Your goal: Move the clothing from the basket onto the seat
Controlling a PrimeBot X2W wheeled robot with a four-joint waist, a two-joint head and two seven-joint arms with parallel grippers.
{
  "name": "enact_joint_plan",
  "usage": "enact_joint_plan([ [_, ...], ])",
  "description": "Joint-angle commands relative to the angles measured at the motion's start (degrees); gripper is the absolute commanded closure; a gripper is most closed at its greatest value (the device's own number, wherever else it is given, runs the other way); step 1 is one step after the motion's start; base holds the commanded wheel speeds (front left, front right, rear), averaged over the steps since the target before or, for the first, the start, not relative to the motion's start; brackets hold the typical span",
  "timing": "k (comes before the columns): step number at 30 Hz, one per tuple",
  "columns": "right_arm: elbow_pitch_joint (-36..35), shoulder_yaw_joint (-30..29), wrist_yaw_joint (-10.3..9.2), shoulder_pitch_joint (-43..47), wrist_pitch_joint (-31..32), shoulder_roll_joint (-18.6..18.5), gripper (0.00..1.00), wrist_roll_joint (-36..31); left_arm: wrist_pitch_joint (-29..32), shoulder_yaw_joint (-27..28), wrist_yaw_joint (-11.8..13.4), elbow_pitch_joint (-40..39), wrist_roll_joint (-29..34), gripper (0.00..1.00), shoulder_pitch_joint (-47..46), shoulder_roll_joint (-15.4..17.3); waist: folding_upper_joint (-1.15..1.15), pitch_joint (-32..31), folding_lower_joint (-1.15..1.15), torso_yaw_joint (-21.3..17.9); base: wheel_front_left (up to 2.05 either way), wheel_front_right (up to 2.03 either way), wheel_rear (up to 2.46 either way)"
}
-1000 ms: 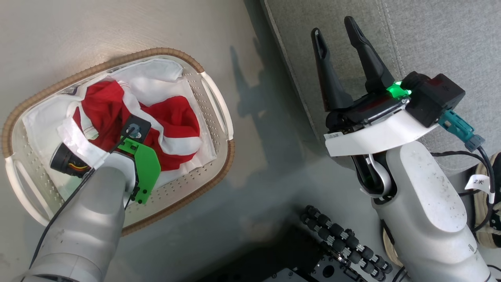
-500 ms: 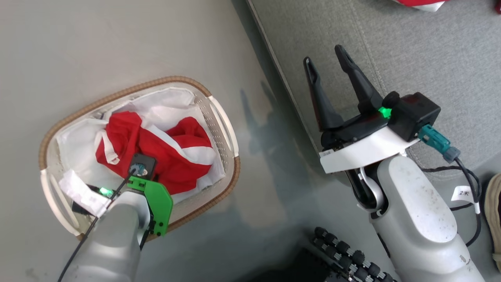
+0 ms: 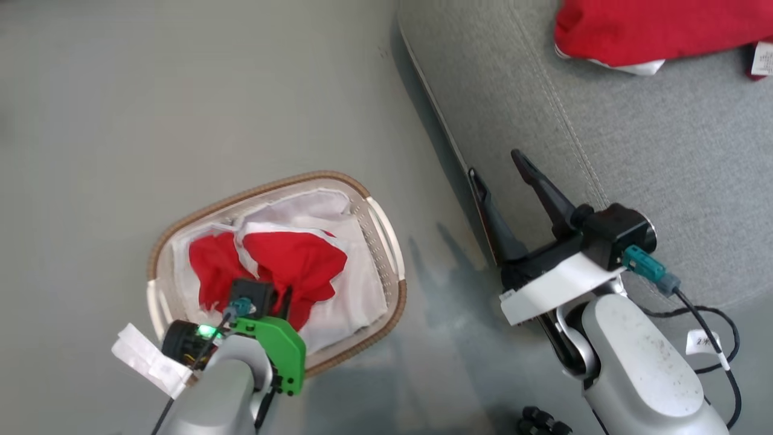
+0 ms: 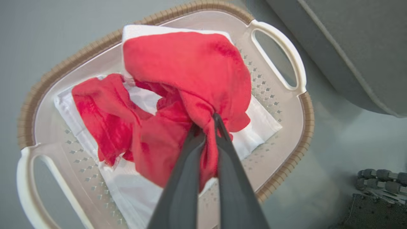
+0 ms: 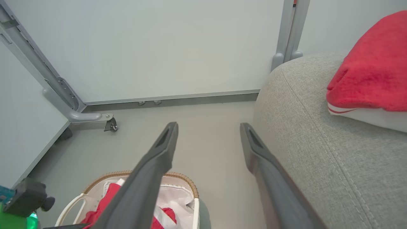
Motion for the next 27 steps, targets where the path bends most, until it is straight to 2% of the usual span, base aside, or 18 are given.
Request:
enact_joint_plan([
  [1,0.4,0.1,-0.08,1.5,-0.1,-0.6,0.0,-0.3,-0.4,-1.1,-0.2,-2.0,-1.6,1.0,1.9,-0.1,0.0,-6.5,0.0,4.9,0.0,0.0,0.0],
  [4,1.0,0.0,-0.08,3.4,-0.1,-0.9,0.0,-0.5,-0.7,-2.4,-0.2,-6.9,-3.9,1.0,3.4,-0.1,0.0,-9.3,0.0,6.7,0.0,0.0,0.0],
  [12,2.3,0.8,-0.08,8.2,-0.1,-1.5,0.0,-1.2,-0.7,1.4,-0.2,-21.0,-3.5,1.0,9.7,-0.1,0.0,-16.2,0.0,10.1,0.0,0.0,0.0],
  [19,3.3,1.7,-0.08,11.6,-0.1,-1.2,0.0,-1.7,-0.7,4.4,-0.2,-31.1,-2.0,1.0,14.3,0.0,0.0,-21.5,0.0,11.4,0.0,0.0,0.0],
  [27,4.0,2.7,-0.08,14.3,-0.1,-1.2,0.0,-2.0,-0.7,4.7,-0.2,-38.2,-2.2,1.0,15.7,-0.1,0.0,-25.1,0.0,11.8,0.0,0.0,0.0],
])
